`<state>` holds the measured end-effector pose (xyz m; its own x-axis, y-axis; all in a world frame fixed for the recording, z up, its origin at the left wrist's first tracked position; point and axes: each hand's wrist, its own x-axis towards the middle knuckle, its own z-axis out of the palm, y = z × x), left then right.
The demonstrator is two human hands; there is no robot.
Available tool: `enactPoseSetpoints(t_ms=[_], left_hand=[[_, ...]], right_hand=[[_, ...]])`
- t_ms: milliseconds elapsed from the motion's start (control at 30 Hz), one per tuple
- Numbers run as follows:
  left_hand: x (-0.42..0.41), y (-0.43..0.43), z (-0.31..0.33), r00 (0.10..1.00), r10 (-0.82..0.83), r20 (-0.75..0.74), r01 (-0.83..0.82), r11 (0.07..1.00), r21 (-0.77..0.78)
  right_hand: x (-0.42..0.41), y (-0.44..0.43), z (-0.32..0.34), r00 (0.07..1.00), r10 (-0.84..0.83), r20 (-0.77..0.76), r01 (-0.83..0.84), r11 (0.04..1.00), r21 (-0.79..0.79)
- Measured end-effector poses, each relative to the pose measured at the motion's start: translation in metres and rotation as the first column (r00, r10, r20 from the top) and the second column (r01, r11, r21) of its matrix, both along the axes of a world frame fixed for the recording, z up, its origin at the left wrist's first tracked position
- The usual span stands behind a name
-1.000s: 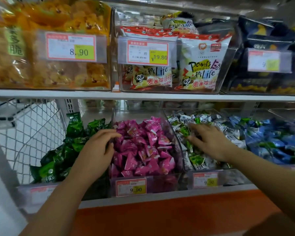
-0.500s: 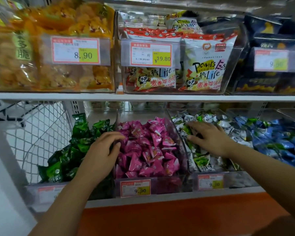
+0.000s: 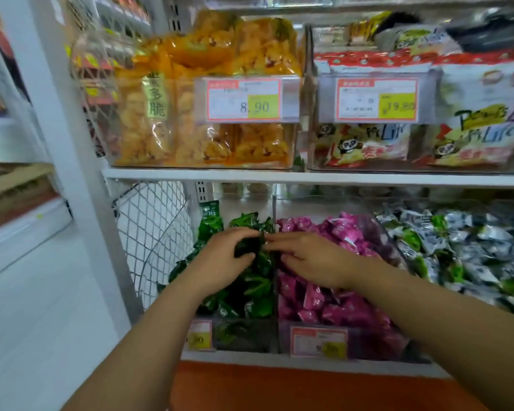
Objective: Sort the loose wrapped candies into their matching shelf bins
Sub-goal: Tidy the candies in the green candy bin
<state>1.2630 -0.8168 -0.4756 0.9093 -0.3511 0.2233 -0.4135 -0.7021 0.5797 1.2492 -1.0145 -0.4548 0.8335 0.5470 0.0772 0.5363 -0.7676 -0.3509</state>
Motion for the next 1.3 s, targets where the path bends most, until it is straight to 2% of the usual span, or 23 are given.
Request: enactPoseSetpoints(t_ms=[100,200,367,467,733,900,1000,1100,1200,1300], left_hand=[[0.019,-0.001,0.005,0.981,-0.132,-0.141,0.158,0.968,0.193],[0.035,-0.005,0.0,0.956,-0.121,-0.266,0.215,0.907,0.362],[0.052,0.002,0.002,0.956,-0.109,-0.272,0.235,0.84,0.489],[0.06,0.022,0.006,0.969,-0.095,-0.23,0.2,0.846,0.494],[0.065,0.063,0.009,0.998,0.047,-0.036,-0.024,0.875,0.484],[0.071,0.06,0.012,0.991,0.128,-0.044,-0.097,0.895,0.435],[0.073,0.052,0.026,0.992,0.093,-0.086,-0.07,0.968,0.24],[0.072,0.027,0.034,0.993,-0.009,-0.119,0.017,0.997,0.069],[0.074,-0.002,0.028,0.98,-0.095,-0.175,0.116,0.987,0.114],[0.085,-0.017,0.01,0.963,-0.084,-0.257,0.16,0.944,0.289]], right_hand=[[0.011,-0.001,-0.005,0.999,-0.011,-0.037,0.013,0.998,0.058],[0.015,-0.004,-0.006,0.999,0.006,-0.038,-0.003,0.998,0.068],[0.015,-0.004,-0.002,0.998,0.012,-0.054,-0.01,0.999,0.047],[0.014,-0.004,0.0,0.998,0.015,-0.059,-0.013,1.0,0.027],[0.013,-0.003,0.001,0.996,0.016,-0.089,-0.012,0.999,0.042],[0.012,-0.002,0.005,0.99,-0.006,-0.139,0.015,0.998,0.062],[0.014,-0.001,0.008,0.987,-0.028,-0.159,0.044,0.994,0.098],[0.016,0.001,0.012,0.986,-0.035,-0.164,0.054,0.993,0.109],[0.015,0.001,0.013,0.985,-0.043,-0.169,0.061,0.993,0.106],[0.014,0.001,0.014,0.983,-0.05,-0.175,0.071,0.991,0.115]])
